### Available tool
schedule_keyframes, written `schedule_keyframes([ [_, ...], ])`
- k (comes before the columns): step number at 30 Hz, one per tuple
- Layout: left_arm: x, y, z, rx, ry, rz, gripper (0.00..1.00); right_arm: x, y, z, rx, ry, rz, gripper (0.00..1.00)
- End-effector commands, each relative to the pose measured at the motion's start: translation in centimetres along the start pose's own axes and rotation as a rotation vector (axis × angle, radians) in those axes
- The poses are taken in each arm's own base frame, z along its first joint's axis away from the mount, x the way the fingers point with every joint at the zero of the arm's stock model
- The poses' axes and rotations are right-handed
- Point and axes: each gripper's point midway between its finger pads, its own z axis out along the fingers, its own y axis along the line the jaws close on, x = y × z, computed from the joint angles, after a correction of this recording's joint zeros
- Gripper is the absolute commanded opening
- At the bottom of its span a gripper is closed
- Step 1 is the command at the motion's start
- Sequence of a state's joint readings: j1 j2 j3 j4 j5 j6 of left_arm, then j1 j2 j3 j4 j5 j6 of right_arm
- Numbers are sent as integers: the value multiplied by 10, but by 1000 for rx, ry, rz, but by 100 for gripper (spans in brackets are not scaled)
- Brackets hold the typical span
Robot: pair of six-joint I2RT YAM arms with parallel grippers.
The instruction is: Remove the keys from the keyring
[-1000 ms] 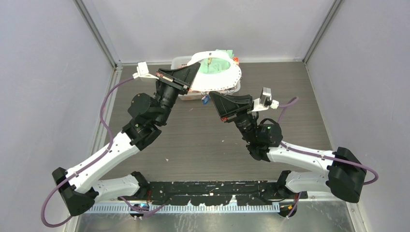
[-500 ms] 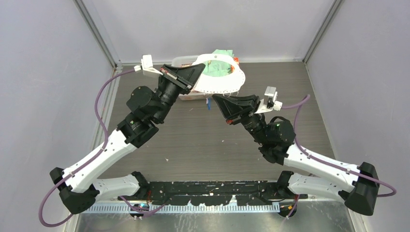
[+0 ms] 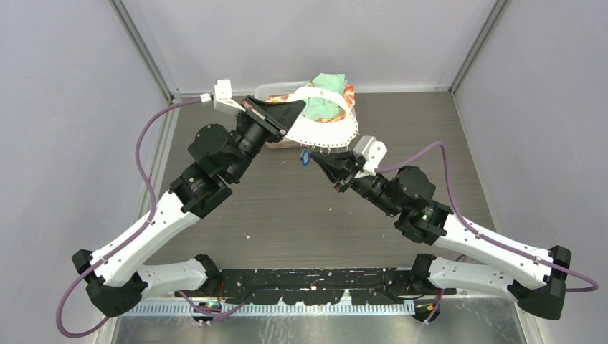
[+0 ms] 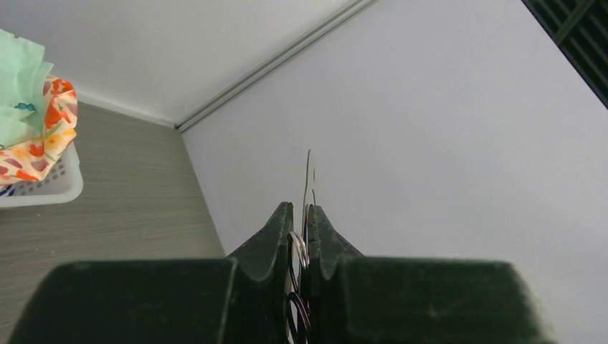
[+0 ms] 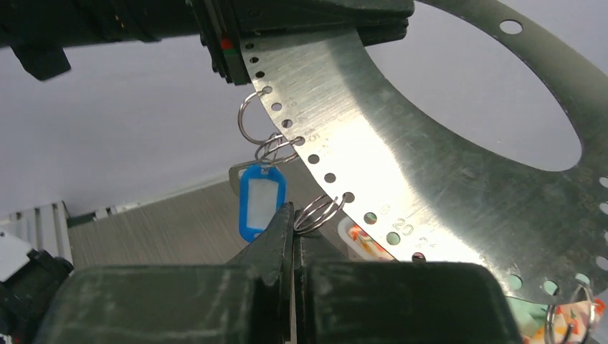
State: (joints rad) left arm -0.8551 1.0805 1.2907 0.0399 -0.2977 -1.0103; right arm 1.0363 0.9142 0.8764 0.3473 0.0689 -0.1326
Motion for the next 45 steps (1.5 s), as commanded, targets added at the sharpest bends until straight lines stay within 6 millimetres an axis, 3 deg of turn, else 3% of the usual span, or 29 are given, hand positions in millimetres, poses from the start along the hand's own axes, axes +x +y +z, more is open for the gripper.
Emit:
schedule_keyframes([
  [1,-20,-18,-4,47,-59,-8,0,-11,-6,-7,18,9,-88,1],
  [6,-27,-21,-8,90,-110,-58,0,-23,-6,-11,63,-113,157,2],
  [10,-32,-27,-12,127,-135,-103,1,-28,-1,-15,63,-260,433,25],
  [17,-32,-32,-12,205,-162,-248,1,-45,-20,-30,116,-552,773,26],
  [23,-30,-36,-11,222,-147,-275,0,-49,-9,-25,50,-569,697,34],
  [26,-29,-39,-11,255,-149,-318,1,-53,-22,-31,104,-632,721,46],
  [31,-25,-43,-8,284,-126,-367,1,-65,-14,-25,49,-665,712,41],
  [45,-19,-56,-6,362,-54,-445,0,-93,-5,-15,-29,-680,685,43],
])
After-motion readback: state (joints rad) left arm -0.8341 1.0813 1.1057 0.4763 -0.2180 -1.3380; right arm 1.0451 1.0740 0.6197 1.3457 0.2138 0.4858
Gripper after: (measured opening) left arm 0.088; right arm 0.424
